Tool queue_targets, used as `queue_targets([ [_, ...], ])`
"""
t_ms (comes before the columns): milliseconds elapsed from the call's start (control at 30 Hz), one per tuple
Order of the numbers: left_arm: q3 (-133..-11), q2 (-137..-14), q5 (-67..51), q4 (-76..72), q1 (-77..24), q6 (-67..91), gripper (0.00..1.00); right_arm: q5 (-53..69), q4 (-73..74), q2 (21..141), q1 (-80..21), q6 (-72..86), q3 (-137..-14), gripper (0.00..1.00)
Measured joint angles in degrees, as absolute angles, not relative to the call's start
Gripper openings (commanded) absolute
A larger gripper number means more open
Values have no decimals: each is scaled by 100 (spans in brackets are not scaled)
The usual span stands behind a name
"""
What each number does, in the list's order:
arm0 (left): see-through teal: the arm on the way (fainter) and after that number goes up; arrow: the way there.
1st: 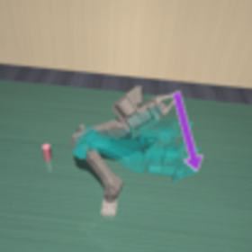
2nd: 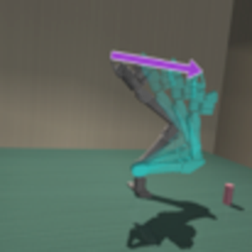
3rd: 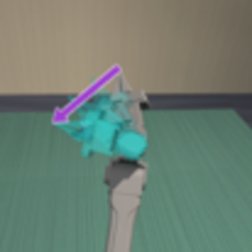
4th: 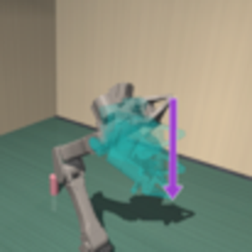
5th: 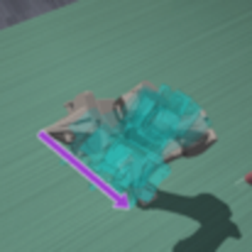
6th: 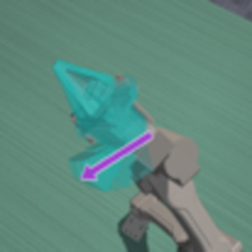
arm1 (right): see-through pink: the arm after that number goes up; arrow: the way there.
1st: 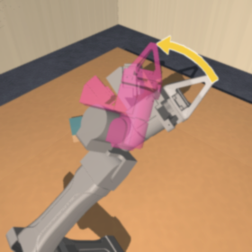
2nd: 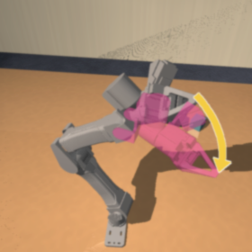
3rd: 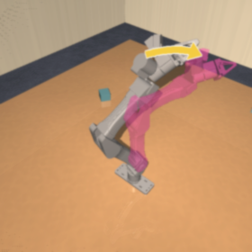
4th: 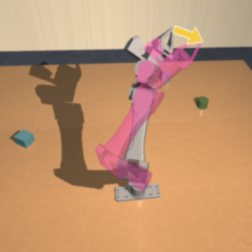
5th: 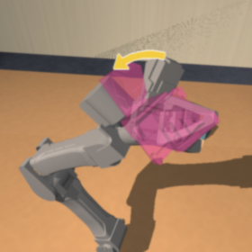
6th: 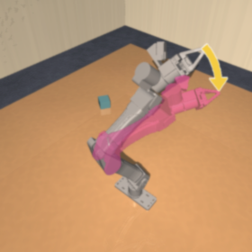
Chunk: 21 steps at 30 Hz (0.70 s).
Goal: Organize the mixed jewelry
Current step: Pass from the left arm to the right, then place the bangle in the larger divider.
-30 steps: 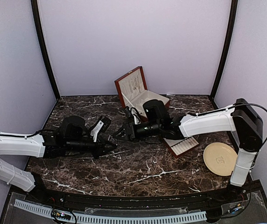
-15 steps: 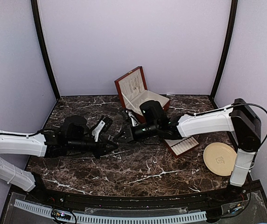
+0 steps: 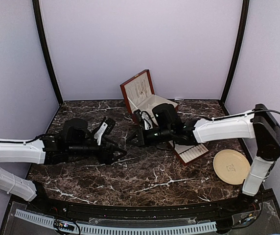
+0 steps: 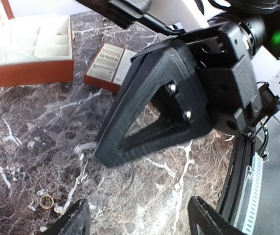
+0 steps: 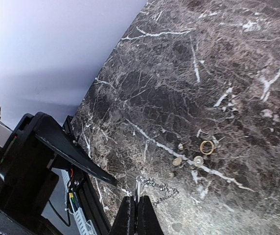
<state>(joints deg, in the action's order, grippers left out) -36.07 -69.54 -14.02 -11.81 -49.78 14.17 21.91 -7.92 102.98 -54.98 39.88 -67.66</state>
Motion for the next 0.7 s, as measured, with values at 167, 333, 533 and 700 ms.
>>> queue_targets([
  [167, -3754, -6608, -1138, -899, -4971, 1393, 85, 1621, -532, 9662, -5140, 3798, -6469, 0],
  [333, -4517, -6615, -989, -58, -4648, 1345, 86, 1033, -130, 9080, -4777, 3579, -6254, 0],
  [533, -5172, -6659, -1275, 668, -3312, 1302, 87, 366, 484, 8545, -4646, 3256, -6228, 0],
  [700, -5739, -6917, -1570, 1313, -2414, 1153, 87, -34, 862, 8254, -4300, 3004, -6200, 0],
])
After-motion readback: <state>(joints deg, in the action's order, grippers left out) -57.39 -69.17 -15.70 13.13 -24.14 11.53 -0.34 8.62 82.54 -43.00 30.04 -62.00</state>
